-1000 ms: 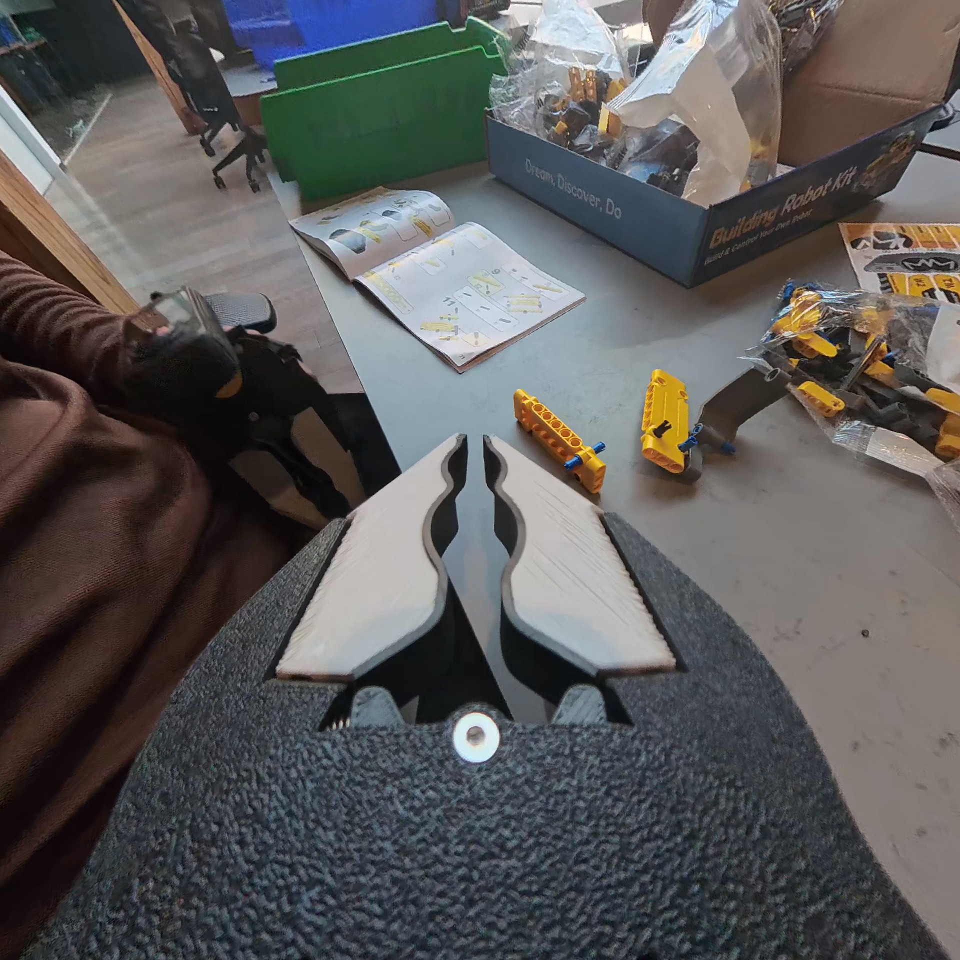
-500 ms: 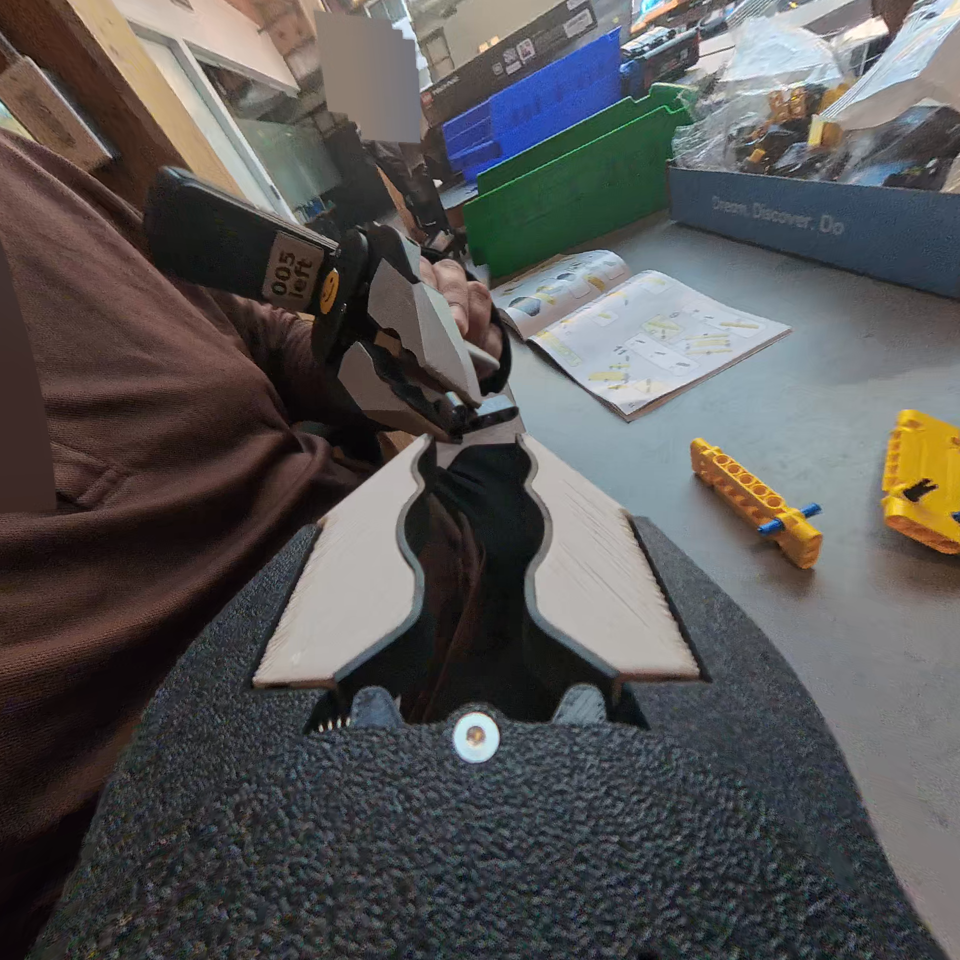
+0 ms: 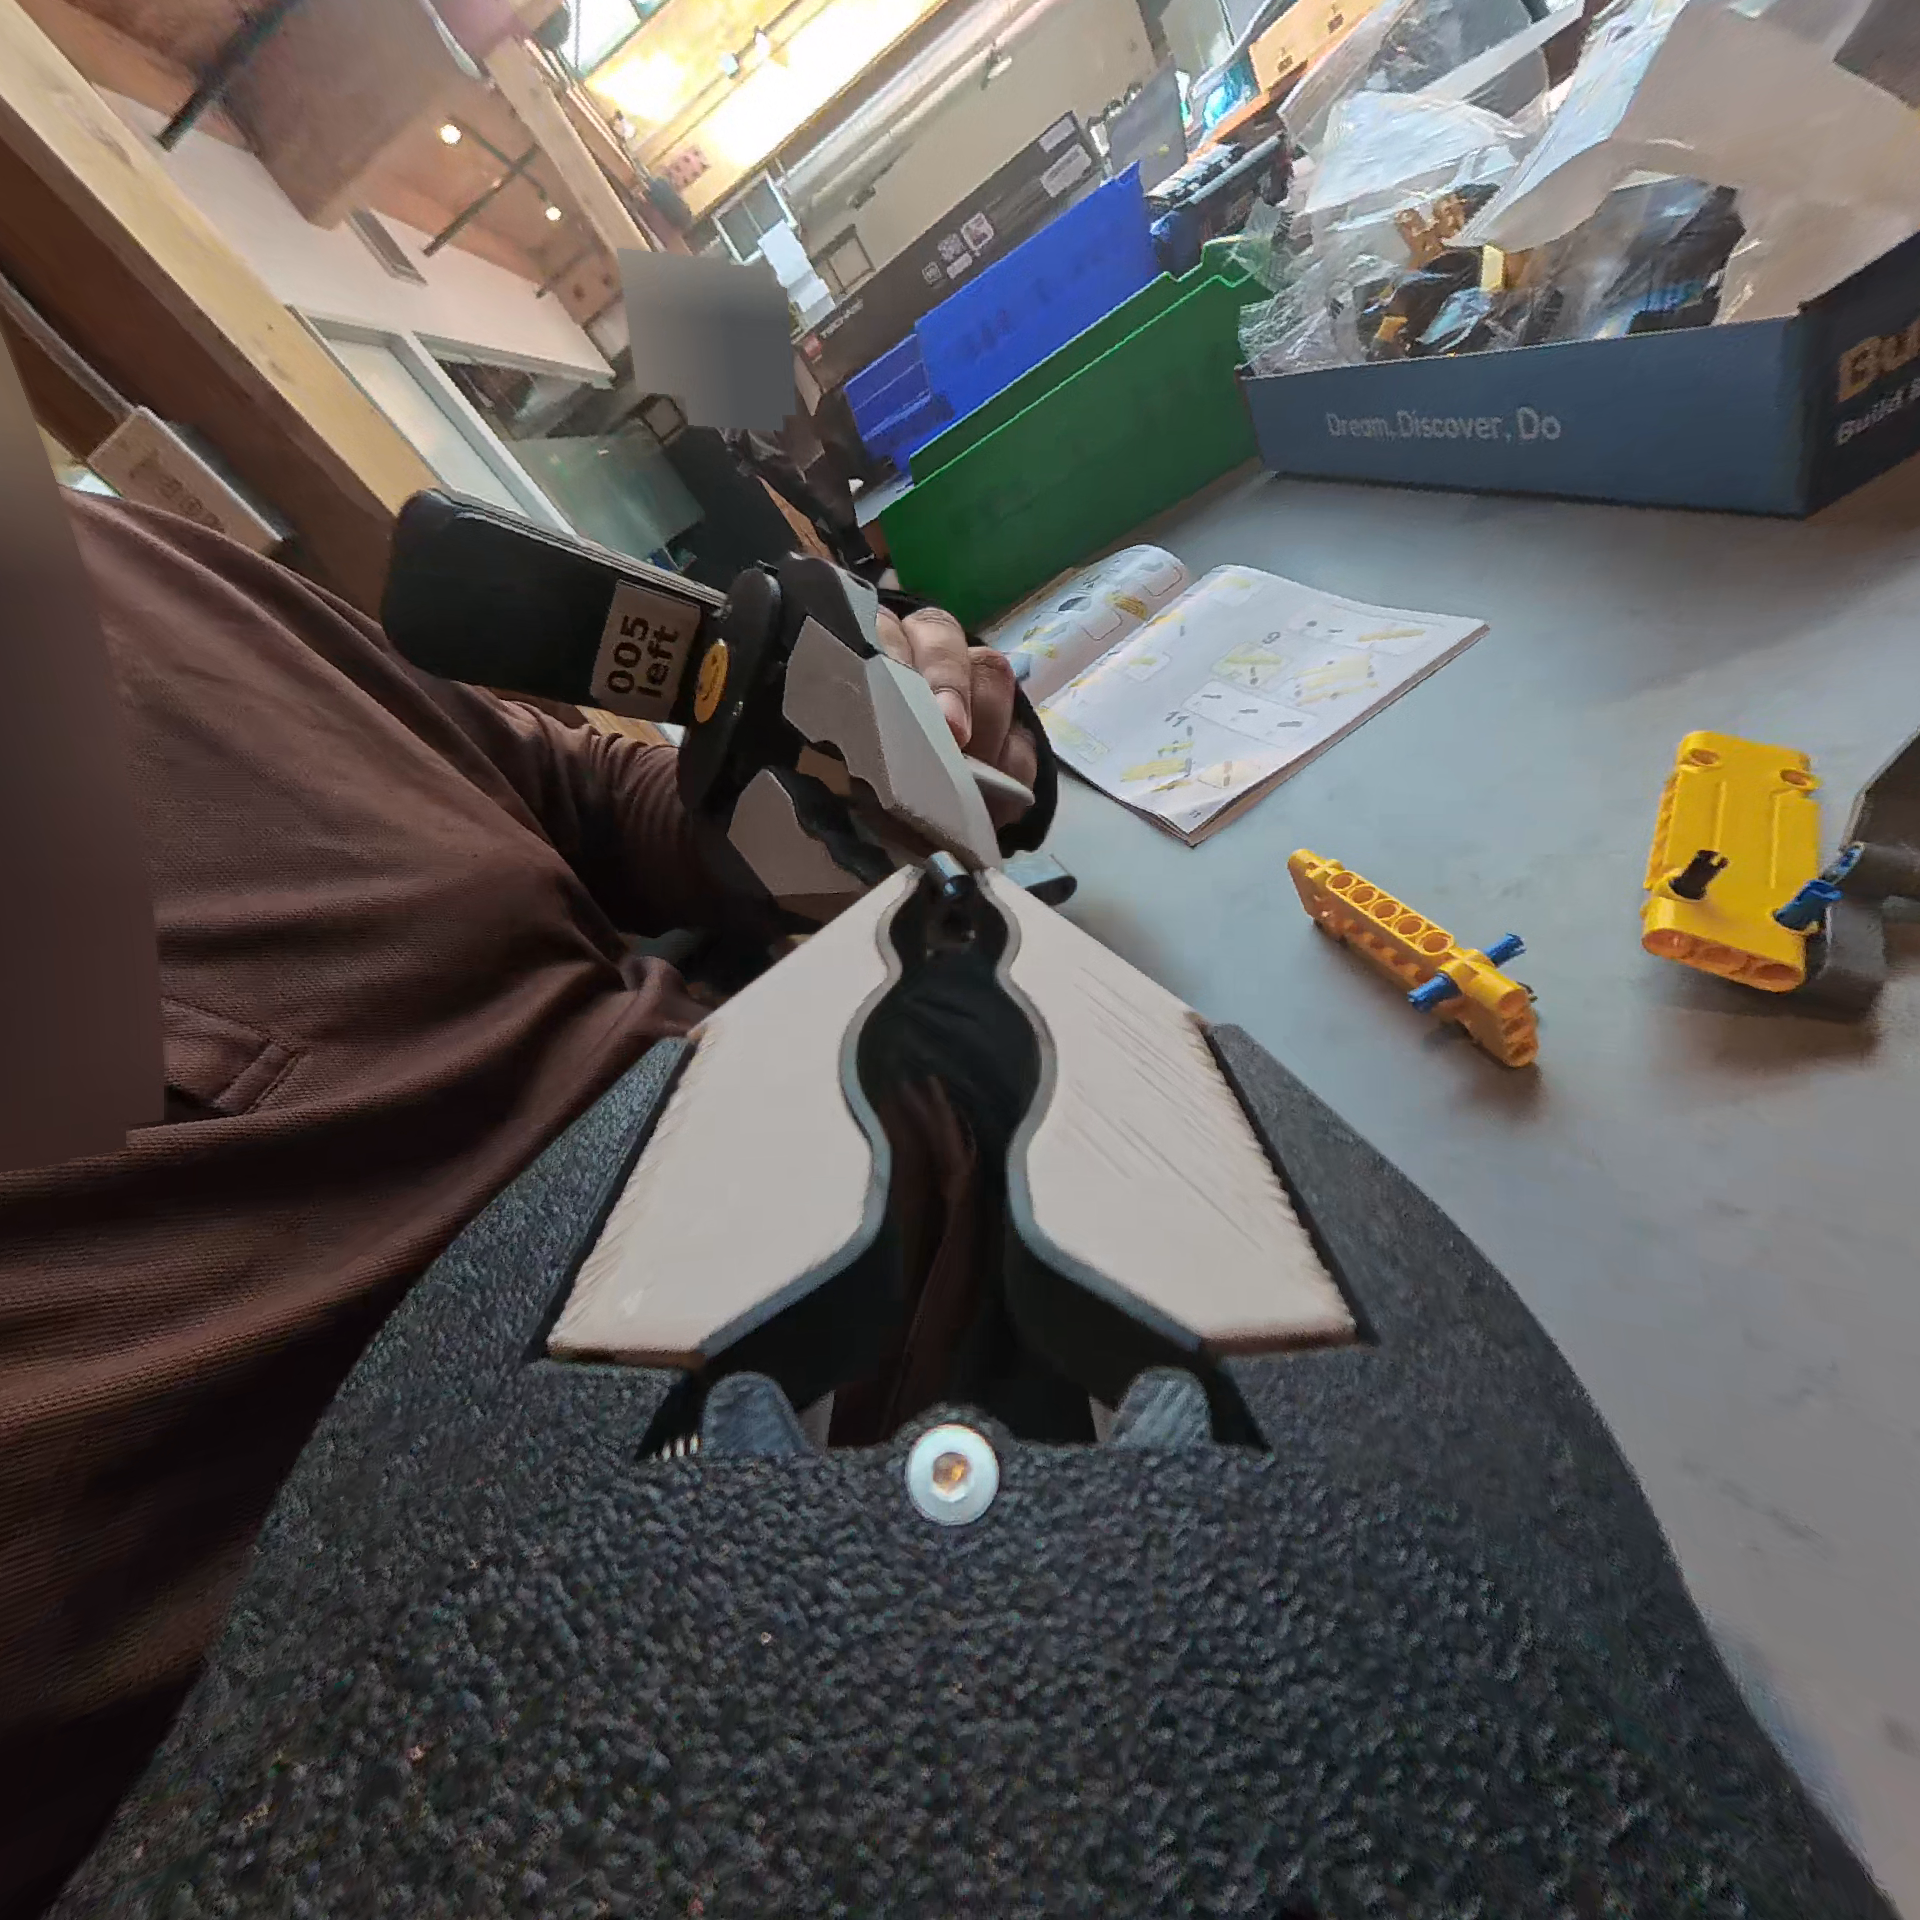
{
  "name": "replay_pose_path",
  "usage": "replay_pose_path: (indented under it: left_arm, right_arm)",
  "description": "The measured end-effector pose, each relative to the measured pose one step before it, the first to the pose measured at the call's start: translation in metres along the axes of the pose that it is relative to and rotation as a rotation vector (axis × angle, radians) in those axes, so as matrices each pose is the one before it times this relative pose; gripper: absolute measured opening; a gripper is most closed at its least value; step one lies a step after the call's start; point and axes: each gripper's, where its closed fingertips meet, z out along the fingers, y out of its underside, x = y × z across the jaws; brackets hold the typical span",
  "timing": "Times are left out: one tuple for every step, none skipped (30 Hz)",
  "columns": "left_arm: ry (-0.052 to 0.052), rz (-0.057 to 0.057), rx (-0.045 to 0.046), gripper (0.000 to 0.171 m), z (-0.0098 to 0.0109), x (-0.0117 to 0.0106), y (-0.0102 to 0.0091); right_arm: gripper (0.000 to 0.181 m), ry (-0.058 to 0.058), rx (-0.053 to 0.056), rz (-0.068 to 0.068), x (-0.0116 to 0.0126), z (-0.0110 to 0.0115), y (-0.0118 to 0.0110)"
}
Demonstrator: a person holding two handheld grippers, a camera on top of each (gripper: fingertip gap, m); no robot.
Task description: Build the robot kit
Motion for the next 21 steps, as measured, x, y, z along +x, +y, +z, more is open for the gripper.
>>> replay_pose_path:
  left_arm:
    - [-0.0006,-0.0246,-0.02419,0.009,0.0034,-0.00135,0.00505]
    - [0.0049,-0.0366,-0.01945,0.009,0.00327,-0.00064,0.00373]
    - [0.0028,-0.0408,-0.01593,0.009,0.00317,-0.00099,0.0028]
    - [0.0008,-0.0352,-0.01964,0.009,0.00403,-0.0011,0.0036]
    - [0.0029,-0.0291,-0.02832,0.009,0.00468,-0.00067,0.00525]
    - [0.004,-0.0247,-0.02579,0.009,0.00461,-0.00046,0.00489]
    - [-0.0003,-0.0158,-0.02086,0.009,0.00405,-0.00115,0.0039]
    - [-0.0055,-0.0082,-0.034,0.01,0.00302,-0.00208,0.00409]
    - [-0.0038,0.0008,-0.02115,0.015,0.00239,-0.00177,0.00279]
    - [-0.0033,0.0007,-0.02002,0.02,0.00076,-0.00169,0.0029]
    - [-0.001,0.0005,-0.0238,0.022,-0.00056,-0.00159,0.00317]
    - [-0.0075,0.0032,-0.02513,0.026,-0.00163,-0.00317,0.0033]
    - [-0.0162,0.0029,-0.02288,0.026,-0.00229,-0.00541,0.00351]
    - [-0.0093,0.0021,-0.02144,0.026,-0.00182,-0.0056,0.00442]
    - [-0.0008,0.0002,-0.03134,0.028,-0.0006,-0.00553,0.00696]
    - [-0.0069,-0.0042,-0.03448,0.029,0.00017,-0.00713,0.00812]
    - [0.0011,-0.0004,-0.02064,0.029,0.0007,-0.00573,0.0068]
    - [0.0099,-0.0033,-0.02084,0.029,0.0009,-0.00358,0.00621]
    - [0.0022,-0.005,-0.01853,0.031,0.00071,-0.00354,0.00497]
    - [0.0066,0.0018,-0.01089,0.031,0.00086,-0.00133,0.00336]
    - [0.0082,0.0045,-0.01255,0.03,0.00142,0.00016,0.00304]
  right_arm:
    - [0.009,0.0323,-0.0065,0.002,0.00577,-0.00076,0.00112]
    - [0.009,0.025,-0.006,0.0083,0.00513,-0.00089,0.00118]
    - [0.009,0.0187,-0.0022,0.0118,0.00438,-0.00104,0.00083]
    - [0.009,0.0221,-0.0017,0.0129,0.00497,-0.00106,0.00088]
    - [0.008,0.0298,-0.0078,0.0116,0.00616,-0.00094,0.00197]
    - [0.008,0.0319,-0.0112,0.0087,0.00625,-0.00045,0.00244]
    - [0.008,0.0308,-0.0094,0.0069,0.00575,-0.00035,0.00189]
    - [0.007,0.0324,-0.0109,0.0061,0.00559,-0.00057,0.00143]
    - [0.007,0.0329,-0.0131,-0.0007,0.00519,-0.00085,0.00102]
    - [0.007,0.0297,-0.0121,-0.0123,0.00395,-0.00172,0.00001]
    - [0.007,0.036,-0.012,-0.0204,0.00395,-0.00292,-0.00091]
    - [0.007,0.0484,-0.0171,-0.0262,0.00528,-0.00372,-0.00086]
    - [0.007,0.052,-0.0289,-0.0272,0.00583,-0.00364,0.00068]
    - [0.007,0.0497,-0.0457,-0.0202,0.006,-0.00267,0.00317]
    - [0.007,0.0543,-0.053,-0.0162,0.00672,-0.00184,0.00419]
    - [0.007,0.0573,-0.0456,-0.0216,0.00668,-0.00148,0.00316]
    - [0.007,0.0469,-0.0456,-0.0215,0.00471,-0.00067,0.00268]
    - [0.007,0.0332,-0.0538,-0.0154,0.00251,0.00029,0.00312]
    - [0.007,0.0281,-0.0502,-0.0138,0.00148,0.0011,0.0026]
    - [0.007,0.0213,-0.0429,-0.0154,0.00021,0.00178,0.00187]
    - [0.007,0.0157,-0.0389,-0.0139,-0.0008,0.0025,0.00156]
